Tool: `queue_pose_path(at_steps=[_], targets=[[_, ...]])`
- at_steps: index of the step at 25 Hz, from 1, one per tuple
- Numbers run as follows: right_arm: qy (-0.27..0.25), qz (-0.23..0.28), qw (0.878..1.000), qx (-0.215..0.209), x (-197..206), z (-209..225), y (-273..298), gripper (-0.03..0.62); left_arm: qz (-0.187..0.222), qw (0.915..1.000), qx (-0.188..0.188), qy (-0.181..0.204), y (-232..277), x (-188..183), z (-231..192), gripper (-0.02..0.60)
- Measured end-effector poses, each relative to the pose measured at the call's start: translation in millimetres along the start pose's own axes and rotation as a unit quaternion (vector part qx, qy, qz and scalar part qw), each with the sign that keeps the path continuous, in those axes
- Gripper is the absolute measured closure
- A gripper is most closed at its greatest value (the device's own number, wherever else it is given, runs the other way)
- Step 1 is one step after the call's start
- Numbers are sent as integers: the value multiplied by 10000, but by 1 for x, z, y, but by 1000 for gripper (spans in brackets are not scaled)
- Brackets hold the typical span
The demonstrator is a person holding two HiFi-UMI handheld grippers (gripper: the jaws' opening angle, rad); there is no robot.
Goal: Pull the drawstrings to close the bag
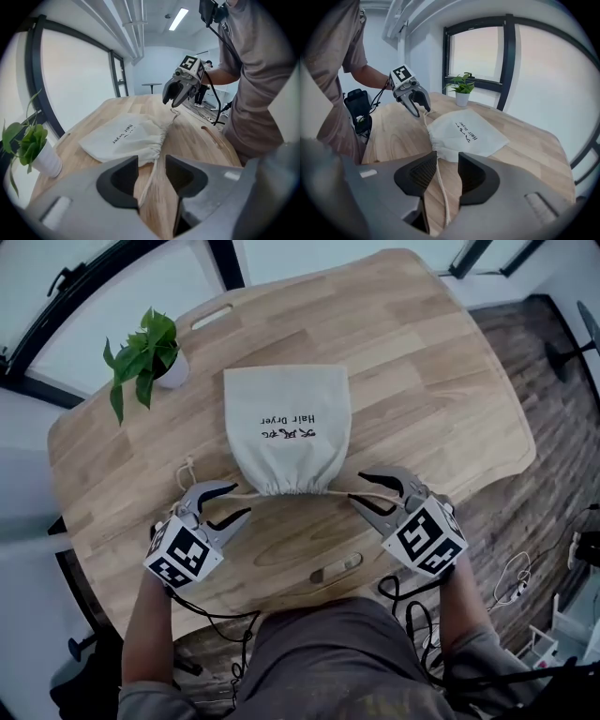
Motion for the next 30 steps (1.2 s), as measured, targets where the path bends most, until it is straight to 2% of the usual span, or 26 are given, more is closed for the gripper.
queue_pose_path(at_steps=[9, 16, 21, 27, 30], targets=[[-70, -394, 9986, -342, 17, -3, 43, 430, -30, 9997, 126, -183, 31, 15, 1, 400], [-125, -643, 9962, -575, 30, -6, 76, 448, -143, 9992, 357, 65, 53, 26, 0, 411], [-66, -516, 9966, -639, 32, -6, 82, 457, -220, 9982, 495, 240, 56, 28, 1, 428], [-173, -517, 9962, -680, 32, -6, 83, 459, -287, 9972, 636, 277, 55, 31, 11, 483], [-257, -520, 9958, -710, 32, -10, 84, 485, -252, 9969, 681, 291, 56, 33, 14, 520]])
Point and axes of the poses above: the fingertips, and each gripper's own axes: y forward along the fingers, z to its right, x out of its underside, the point moved 4 cm from there along -y, backward along the fingers, and after that the axes turned 11 degrees about -x, right-handed, at the moved point
